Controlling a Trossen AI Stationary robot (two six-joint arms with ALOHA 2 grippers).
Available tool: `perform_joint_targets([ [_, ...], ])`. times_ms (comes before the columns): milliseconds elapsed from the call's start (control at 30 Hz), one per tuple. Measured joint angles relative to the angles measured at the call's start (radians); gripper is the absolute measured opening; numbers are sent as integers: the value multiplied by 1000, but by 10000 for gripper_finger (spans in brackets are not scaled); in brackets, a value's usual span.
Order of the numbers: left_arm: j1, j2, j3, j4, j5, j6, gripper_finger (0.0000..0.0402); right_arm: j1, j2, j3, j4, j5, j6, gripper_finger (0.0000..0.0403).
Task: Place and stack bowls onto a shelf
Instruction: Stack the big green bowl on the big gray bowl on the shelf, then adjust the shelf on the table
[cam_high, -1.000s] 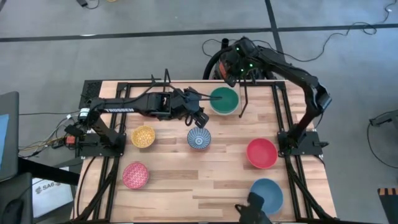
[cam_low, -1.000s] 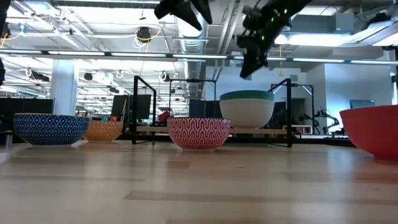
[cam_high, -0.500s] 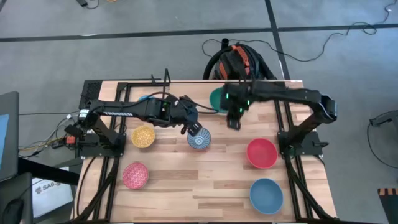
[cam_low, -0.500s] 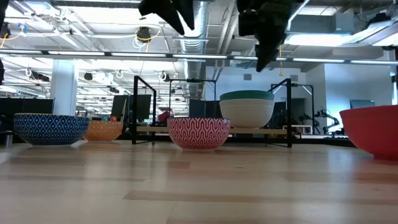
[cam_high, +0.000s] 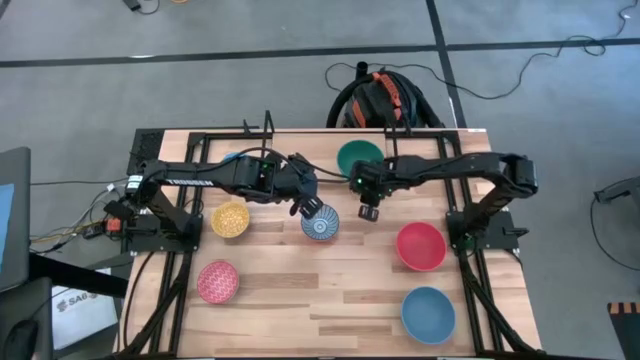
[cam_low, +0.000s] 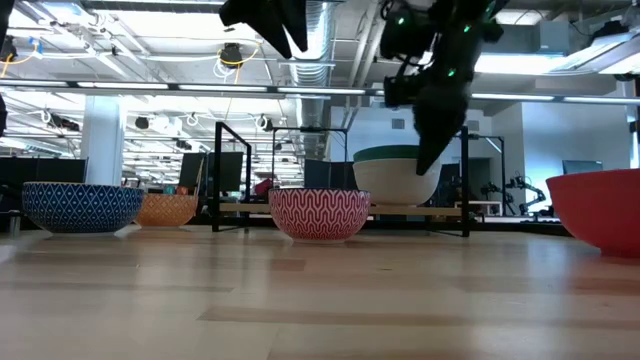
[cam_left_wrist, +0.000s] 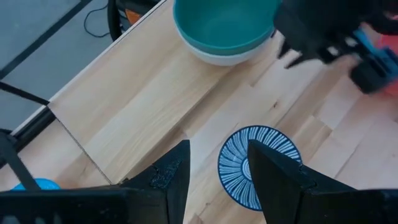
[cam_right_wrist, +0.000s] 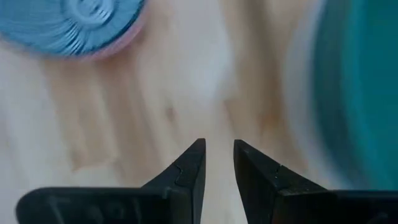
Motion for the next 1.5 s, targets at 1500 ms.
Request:
perform_joint_targets([
  [1500, -9, -34, 1, -39, -49, -45, 145, -588, -180, 144, -375, -81, 283, 66],
])
